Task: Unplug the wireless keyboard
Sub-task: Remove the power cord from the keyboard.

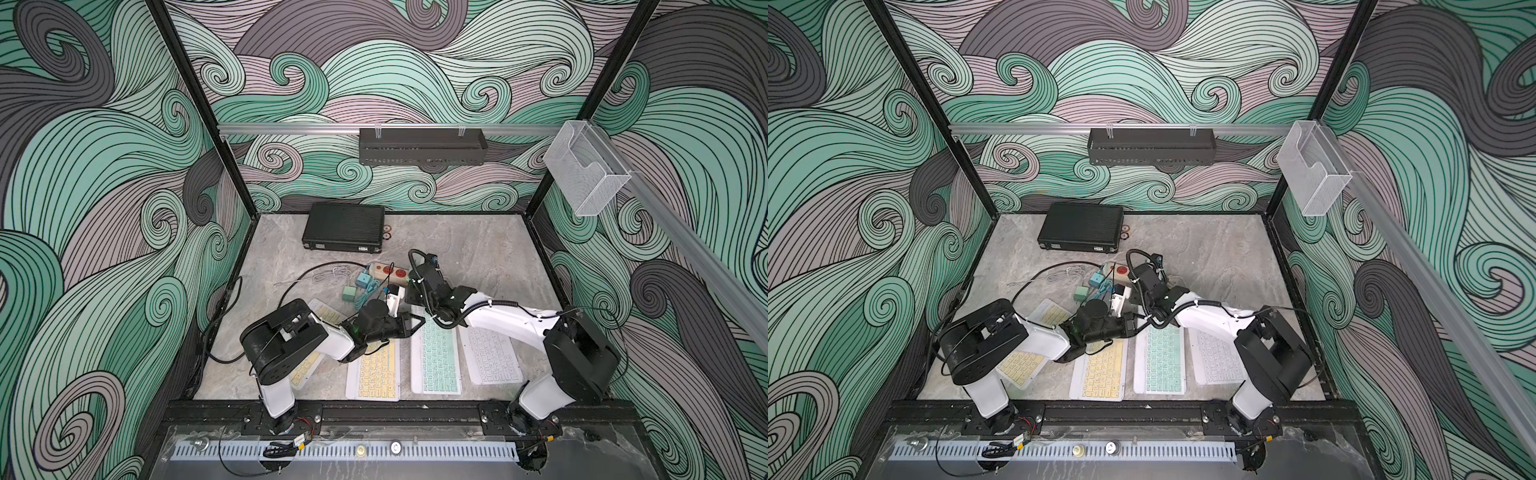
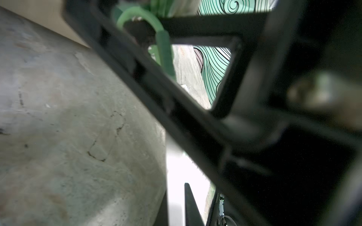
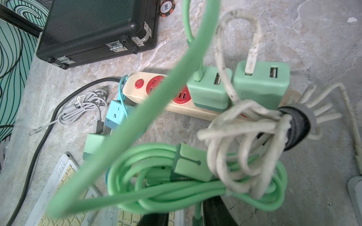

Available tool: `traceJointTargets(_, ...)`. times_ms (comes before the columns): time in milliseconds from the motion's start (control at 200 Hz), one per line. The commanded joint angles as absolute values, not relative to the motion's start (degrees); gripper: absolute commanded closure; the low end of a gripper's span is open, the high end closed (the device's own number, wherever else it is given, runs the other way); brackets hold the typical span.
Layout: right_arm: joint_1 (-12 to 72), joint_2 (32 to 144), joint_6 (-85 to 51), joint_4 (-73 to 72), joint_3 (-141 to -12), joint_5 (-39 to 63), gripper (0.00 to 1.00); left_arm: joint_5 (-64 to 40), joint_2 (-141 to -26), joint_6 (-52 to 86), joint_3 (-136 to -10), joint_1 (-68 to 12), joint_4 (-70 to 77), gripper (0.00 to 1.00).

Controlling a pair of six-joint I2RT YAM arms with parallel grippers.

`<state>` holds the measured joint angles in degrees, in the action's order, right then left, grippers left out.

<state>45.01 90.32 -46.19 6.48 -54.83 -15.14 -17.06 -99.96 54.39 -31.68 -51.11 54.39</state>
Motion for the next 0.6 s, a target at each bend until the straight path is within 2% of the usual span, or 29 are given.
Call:
traceJointTargets(0,44.74,87.69,-47.55,7.26,-54.72,-15.19,0.69,-15.77,-97.32,48.18,-31.21,-52.10,52.39,1.00)
traceJointTargets(135,44.69,84.97,-47.98,6.99,-53.54,-14.77,0.69,-15.30,-96.63,48.16,-30.84,-52.25,52.24,1.00)
traceJointTargets(245,44.71,83.86,-47.99,7.33,-53.27,-14.52,0.79,-15.29,-96.86,48.49,-30.85,-52.44,52.47,1.00)
traceJointTargets(595,44.38,84.45,-48.25,7.12,-52.36,-14.74,0.99,-15.47,-96.61,48.57,-30.64,-52.49,52.87,1.00)
